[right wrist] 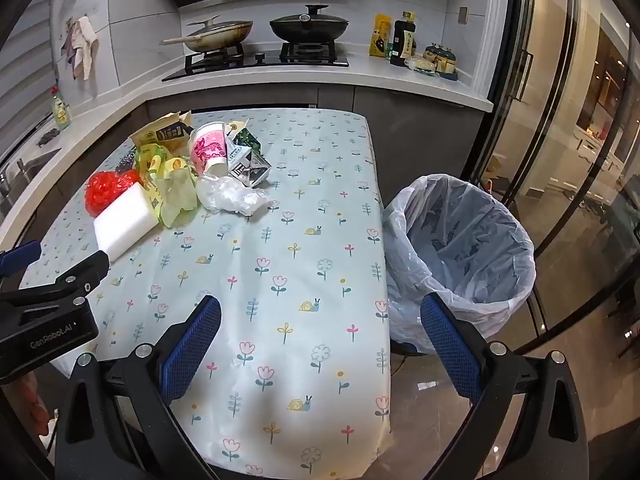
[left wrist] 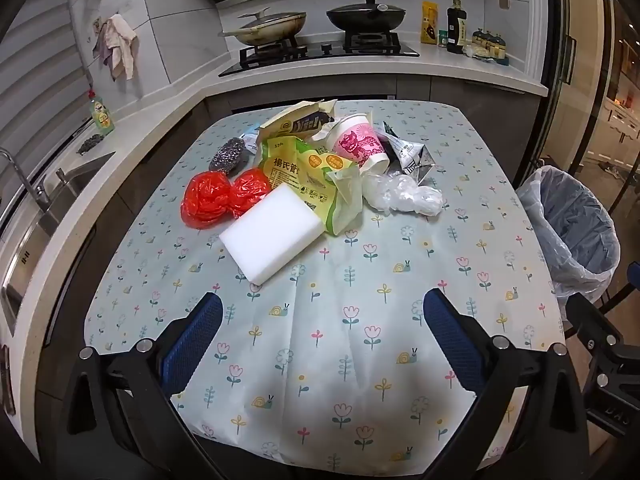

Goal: Collect trash

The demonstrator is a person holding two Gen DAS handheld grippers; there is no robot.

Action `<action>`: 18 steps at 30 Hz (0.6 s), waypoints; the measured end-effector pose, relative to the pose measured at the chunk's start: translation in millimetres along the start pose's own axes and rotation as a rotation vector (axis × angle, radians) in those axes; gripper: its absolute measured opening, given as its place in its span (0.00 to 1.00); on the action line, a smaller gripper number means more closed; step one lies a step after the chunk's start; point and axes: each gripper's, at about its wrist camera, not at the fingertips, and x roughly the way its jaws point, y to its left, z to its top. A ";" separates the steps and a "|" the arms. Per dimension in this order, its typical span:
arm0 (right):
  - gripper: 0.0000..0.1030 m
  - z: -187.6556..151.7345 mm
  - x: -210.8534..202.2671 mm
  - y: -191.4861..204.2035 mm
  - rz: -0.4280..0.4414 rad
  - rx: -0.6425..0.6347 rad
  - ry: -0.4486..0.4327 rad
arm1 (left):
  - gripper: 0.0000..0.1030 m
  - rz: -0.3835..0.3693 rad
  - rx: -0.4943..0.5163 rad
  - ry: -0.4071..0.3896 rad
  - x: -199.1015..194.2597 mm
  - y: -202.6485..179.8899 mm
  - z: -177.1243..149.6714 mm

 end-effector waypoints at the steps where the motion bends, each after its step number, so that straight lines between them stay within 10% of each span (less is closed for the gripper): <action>1: 0.93 -0.4 0.0 0.0 -0.001 -0.001 -0.005 | 0.93 0.002 0.001 0.001 -0.1 0.1 -0.3; 18: 0.93 -1.2 -4.1 -4.7 -0.005 -0.004 -0.017 | 0.93 0.004 -0.002 0.000 1.3 -1.0 0.2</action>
